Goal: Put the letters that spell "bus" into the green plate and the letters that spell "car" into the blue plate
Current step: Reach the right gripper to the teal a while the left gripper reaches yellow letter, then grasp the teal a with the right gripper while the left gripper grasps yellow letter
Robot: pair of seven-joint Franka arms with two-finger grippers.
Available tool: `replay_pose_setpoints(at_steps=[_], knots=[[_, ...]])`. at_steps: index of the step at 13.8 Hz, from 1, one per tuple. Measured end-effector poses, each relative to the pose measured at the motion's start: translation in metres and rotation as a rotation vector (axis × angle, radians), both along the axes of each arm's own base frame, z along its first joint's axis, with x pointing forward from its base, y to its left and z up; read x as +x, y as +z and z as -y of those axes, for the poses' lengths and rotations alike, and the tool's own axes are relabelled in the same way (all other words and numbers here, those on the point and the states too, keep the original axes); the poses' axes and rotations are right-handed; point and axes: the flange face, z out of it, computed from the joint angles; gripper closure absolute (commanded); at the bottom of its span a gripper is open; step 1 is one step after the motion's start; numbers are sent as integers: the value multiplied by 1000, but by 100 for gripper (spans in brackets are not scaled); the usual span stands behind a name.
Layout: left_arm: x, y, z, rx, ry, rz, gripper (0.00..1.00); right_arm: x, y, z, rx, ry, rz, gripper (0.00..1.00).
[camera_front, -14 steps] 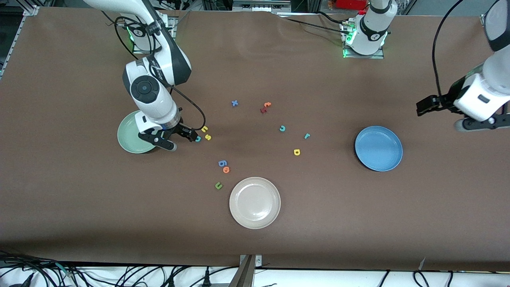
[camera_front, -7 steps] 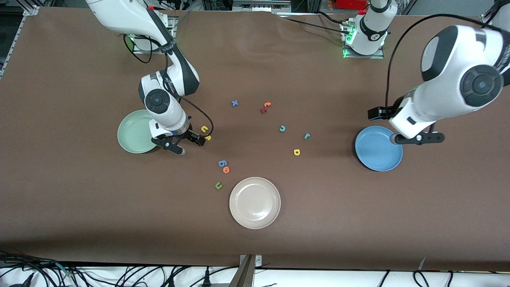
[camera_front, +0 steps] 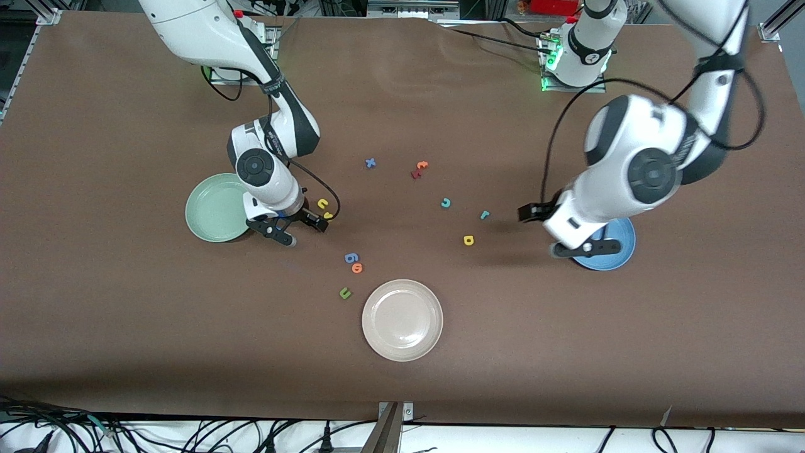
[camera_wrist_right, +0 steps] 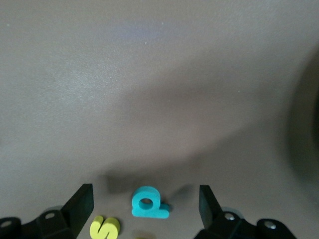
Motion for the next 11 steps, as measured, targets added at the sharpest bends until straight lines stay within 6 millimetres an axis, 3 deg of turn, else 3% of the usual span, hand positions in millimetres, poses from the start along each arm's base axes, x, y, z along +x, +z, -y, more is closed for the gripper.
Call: replay_pose_setpoints(at_steps=[3, 5, 7, 11], knots=[[-7, -64, 62, 9, 42, 33, 0, -6, -9, -9, 7, -5, -4, 13], [-14, -99, 85, 14, 51, 41, 0, -7, -9, -11, 8, -5, -5, 13], [-23, -126, 98, 11, 54, 64, 0, -7, -8, -11, 5, -8, -13, 14], [-42, -158, 102, 6, 45, 119, 0, -9, -4, -11, -4, -7, -36, 40]])
